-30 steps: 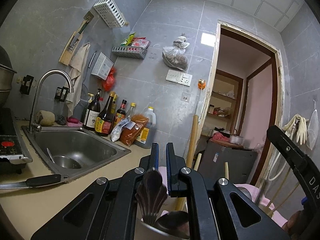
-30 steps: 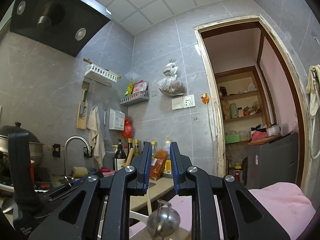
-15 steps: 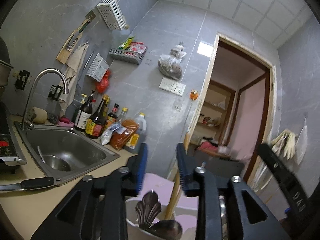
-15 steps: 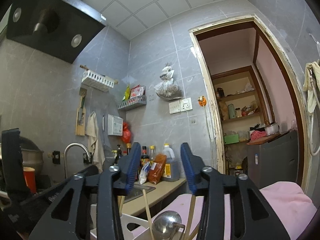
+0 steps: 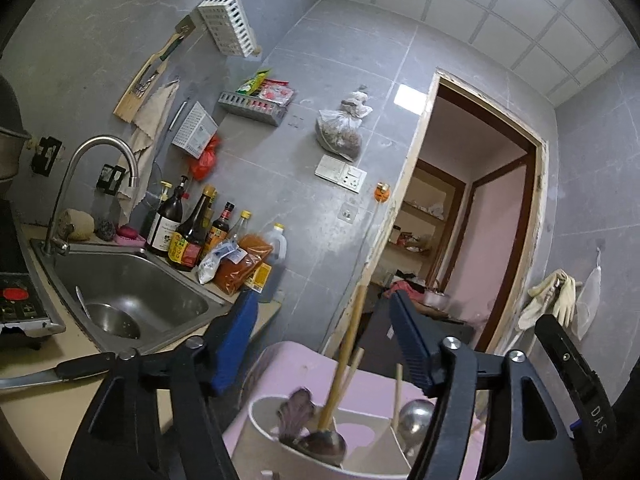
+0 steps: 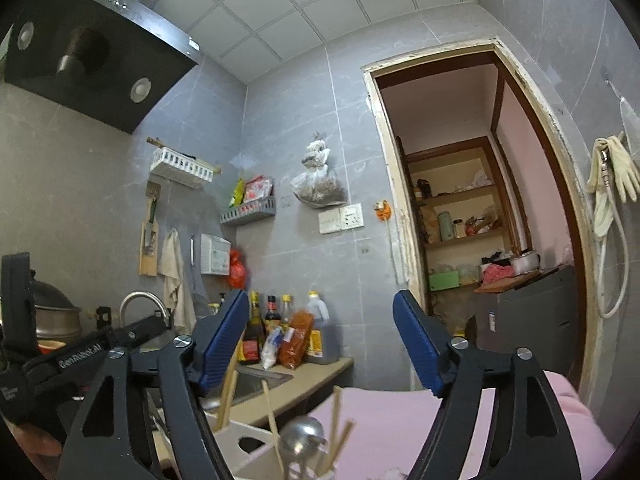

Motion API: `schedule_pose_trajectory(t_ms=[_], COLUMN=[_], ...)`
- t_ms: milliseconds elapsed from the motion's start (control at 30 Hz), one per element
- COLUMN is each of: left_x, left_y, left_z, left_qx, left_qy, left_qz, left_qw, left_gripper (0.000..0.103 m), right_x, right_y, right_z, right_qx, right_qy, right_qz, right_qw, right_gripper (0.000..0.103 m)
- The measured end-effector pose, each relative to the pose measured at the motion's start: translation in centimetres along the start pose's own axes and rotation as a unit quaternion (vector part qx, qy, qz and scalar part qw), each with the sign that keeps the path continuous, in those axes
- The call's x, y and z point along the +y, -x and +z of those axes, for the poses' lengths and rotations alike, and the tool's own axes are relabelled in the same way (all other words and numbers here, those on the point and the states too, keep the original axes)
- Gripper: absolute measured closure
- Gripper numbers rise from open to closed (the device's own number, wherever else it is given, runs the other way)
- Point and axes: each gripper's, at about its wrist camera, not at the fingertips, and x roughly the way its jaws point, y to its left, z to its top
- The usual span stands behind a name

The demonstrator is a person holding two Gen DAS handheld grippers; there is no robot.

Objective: Organize utensils

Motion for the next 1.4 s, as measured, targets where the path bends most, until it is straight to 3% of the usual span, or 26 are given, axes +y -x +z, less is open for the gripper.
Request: schedule_pose_trajectory(t_ms=[467,700,1133,1400], left_x=[-4.0,-5.0,-5.6,-6.2], left_y=[1.9,3.3,5.1,7.0], left_z=[-3.2,-4.4,-6.4,-7.7], left_qx=[0.099,0.119,0.157,0.174], left_qy=[-0.058,-0.078,-0.109,-0.125], left_qz=[-0.030,-0.022,-0.017,-0.018], left_qw=[0.9930,0.9896,0.9814,0.9766], left_gripper=[0.018,0.010,0.009,0.009], right_x=[-2.3,-2.6,-2.0,-2.2], right_y=[5.5,7.8,11.1,13.2], right_z=[0.7,0.7,0.5,-0.1], right_qx=[0.047,0.066,0.117,0.161], right_qy=[-0.014,-0.010,0.008,0.017], right_qz=[-0.052,-0.065,-0.081,-0.131], right_qw=[0.997,0.996,0.990,0.978], right_gripper=[0.010,0.002,0.000,0.000])
